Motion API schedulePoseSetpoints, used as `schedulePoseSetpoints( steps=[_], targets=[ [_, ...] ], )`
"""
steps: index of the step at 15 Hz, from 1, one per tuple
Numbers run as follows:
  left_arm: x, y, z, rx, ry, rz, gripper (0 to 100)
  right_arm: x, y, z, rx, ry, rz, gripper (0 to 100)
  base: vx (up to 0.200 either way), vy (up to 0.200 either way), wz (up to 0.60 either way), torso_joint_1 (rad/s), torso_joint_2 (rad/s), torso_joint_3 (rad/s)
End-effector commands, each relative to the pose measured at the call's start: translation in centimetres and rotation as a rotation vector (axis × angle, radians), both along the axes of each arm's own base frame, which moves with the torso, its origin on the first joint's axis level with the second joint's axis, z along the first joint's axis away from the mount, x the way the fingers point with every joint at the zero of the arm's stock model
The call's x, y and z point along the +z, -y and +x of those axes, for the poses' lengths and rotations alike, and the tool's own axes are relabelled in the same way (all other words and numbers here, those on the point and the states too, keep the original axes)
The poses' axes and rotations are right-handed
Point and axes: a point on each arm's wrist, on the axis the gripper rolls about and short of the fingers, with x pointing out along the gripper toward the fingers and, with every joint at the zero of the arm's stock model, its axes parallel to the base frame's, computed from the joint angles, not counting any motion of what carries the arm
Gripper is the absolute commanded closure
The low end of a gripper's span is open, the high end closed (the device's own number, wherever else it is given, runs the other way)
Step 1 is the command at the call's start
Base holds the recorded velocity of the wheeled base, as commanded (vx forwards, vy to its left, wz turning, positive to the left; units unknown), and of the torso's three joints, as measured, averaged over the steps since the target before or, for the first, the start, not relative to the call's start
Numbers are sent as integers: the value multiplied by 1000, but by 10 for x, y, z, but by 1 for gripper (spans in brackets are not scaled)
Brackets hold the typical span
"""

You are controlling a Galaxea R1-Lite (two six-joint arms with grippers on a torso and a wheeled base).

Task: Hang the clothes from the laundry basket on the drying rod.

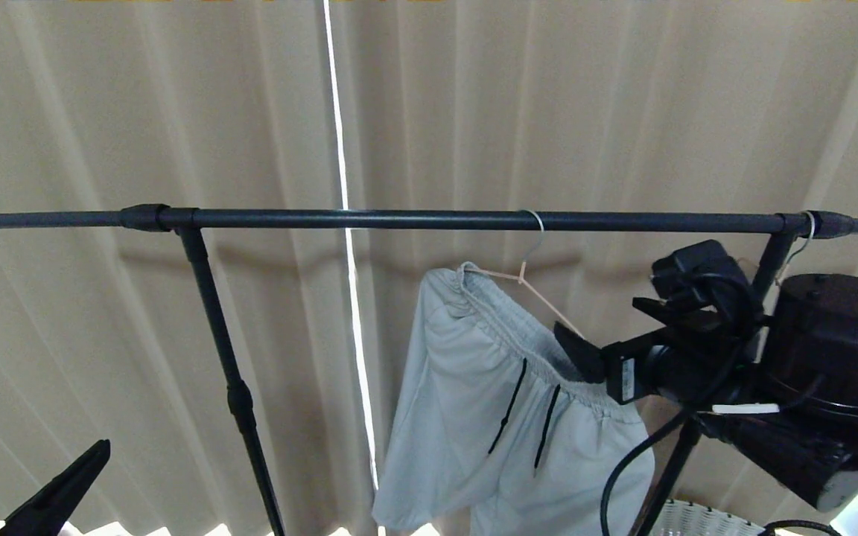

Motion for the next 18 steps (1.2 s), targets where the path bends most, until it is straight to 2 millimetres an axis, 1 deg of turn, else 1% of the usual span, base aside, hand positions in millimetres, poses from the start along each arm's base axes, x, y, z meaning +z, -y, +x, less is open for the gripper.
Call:
schedulePoseSetpoints(
  steps=[1, 2, 4, 5, 6, 7, 9, 11, 12, 14, 15, 17, 18],
  targets=[
    [-2, -4, -1, 61, 1, -3, 0, 25, 33, -42, 2, 113, 34, 0, 0, 0, 0, 0, 0, 0],
    [-5, -7, -3, 104, -4, -18, 0, 27, 45, -53, -11, 139, 24, 0, 0, 0, 0, 0, 0, 0],
    [-15, -10, -11, 159, -8, -73, 0, 17, 70, -69, -77, 146, -25, 0, 0, 0, 0, 0, 0, 0],
    [-18, -10, -14, 166, -3, -85, 0, 15, 75, -74, -90, 151, -35, 0, 0, 0, 0, 0, 0, 0],
    [-28, -11, -22, 170, 2, -107, 0, 9, 85, -85, -111, 158, -59, 0, 0, 0, 0, 0, 0, 0],
    [-33, -11, -25, 170, 1, -109, 0, 7, 89, -89, -124, 161, -66, 0, 0, 0, 0, 0, 0, 0],
    [-53, -11, -38, 192, -23, -125, 0, -5, 112, -105, -240, 134, -104, 0, 0, 0, 0, 0, 0, 0],
    [-65, -13, -53, 311, -57, -142, 0, -20, 132, -128, -366, 54, -146, 0, 0, 0, 0, 0, 0, 0],
    [-69, -13, -57, 362, -71, -176, 0, -25, 139, -143, -422, 24, -157, 0, 0, 0, 0, 0, 0, 0],
    [-79, -14, -61, 411, -97, -248, 0, -39, 149, -173, -504, -20, -174, 0, 0, 0, 0, 0, 0, 0],
    [-80, -14, -64, 415, -91, -267, 0, -44, 151, -185, -523, -32, -178, 0, 0, 0, 0, 0, 0, 0],
    [-82, -13, -73, 386, 6, -284, 0, -63, 154, -215, -560, -39, -180, 0, 0, 0, 0, 0, 0, 0],
    [-83, -12, -77, 380, 46, -287, 0, -71, 154, -224, -580, -35, -175, 0, 0, 0, 0, 0, 0, 0]
  ],
)
